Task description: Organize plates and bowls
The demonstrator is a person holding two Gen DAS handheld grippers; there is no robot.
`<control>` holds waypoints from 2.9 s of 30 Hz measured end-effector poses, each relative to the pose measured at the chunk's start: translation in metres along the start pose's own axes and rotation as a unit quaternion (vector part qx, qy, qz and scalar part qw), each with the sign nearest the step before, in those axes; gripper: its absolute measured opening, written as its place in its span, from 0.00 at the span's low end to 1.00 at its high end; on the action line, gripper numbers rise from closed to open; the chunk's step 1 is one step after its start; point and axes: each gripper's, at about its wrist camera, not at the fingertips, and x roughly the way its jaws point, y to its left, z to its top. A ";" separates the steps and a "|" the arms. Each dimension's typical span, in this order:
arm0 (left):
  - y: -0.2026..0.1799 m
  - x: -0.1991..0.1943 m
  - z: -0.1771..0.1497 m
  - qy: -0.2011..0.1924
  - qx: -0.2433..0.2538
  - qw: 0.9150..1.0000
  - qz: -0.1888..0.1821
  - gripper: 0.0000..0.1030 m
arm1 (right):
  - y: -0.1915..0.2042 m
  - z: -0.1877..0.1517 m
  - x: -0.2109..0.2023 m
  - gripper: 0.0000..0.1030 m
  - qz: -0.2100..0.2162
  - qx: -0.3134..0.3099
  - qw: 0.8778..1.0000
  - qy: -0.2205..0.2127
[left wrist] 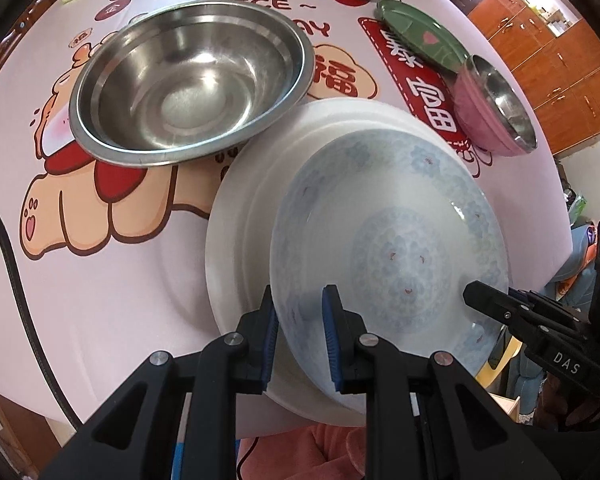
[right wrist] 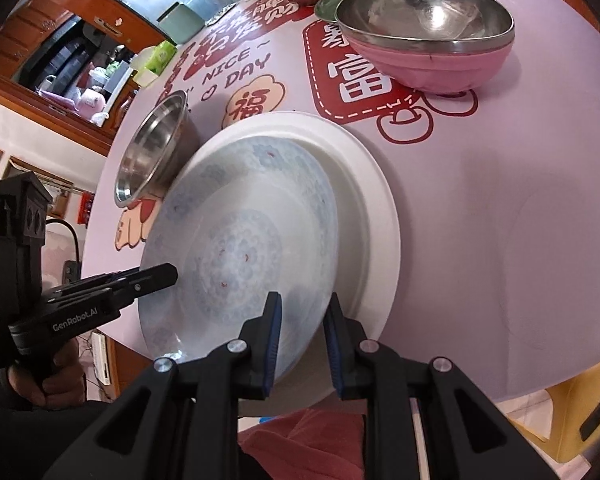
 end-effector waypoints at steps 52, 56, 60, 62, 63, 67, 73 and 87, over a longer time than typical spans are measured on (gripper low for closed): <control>-0.020 -0.097 -0.054 -0.131 0.057 0.990 -0.017 0.31 | 0.037 -0.057 -0.086 0.61 -0.091 -0.043 0.981 -0.164; -0.028 -0.101 -0.056 -0.128 0.064 0.989 -0.030 0.31 | 0.033 -0.067 -0.102 0.61 -0.108 -0.035 0.975 -0.191; -0.038 -0.106 -0.054 -0.130 0.072 0.988 -0.030 0.33 | 0.026 -0.071 -0.117 0.61 -0.118 -0.021 0.969 -0.216; -0.042 -0.111 -0.052 -0.135 0.069 0.988 -0.023 0.33 | 0.022 -0.069 -0.124 0.61 -0.122 -0.018 0.966 -0.228; -0.043 -0.114 -0.051 -0.138 0.064 0.988 -0.025 0.34 | 0.020 -0.068 -0.128 0.61 -0.123 -0.018 0.965 -0.233; -0.055 -0.127 -0.041 -0.153 0.059 0.986 -0.028 0.44 | 0.010 -0.055 -0.139 0.61 -0.120 -0.021 0.961 -0.249; -0.080 -0.140 -0.019 -0.166 0.049 0.985 -0.012 0.47 | -0.010 -0.021 -0.158 0.61 -0.107 -0.031 0.960 -0.256; -0.129 -0.132 0.035 -0.180 0.010 0.984 -0.001 0.74 | -0.053 0.065 -0.174 0.69 -0.072 -0.060 0.966 -0.241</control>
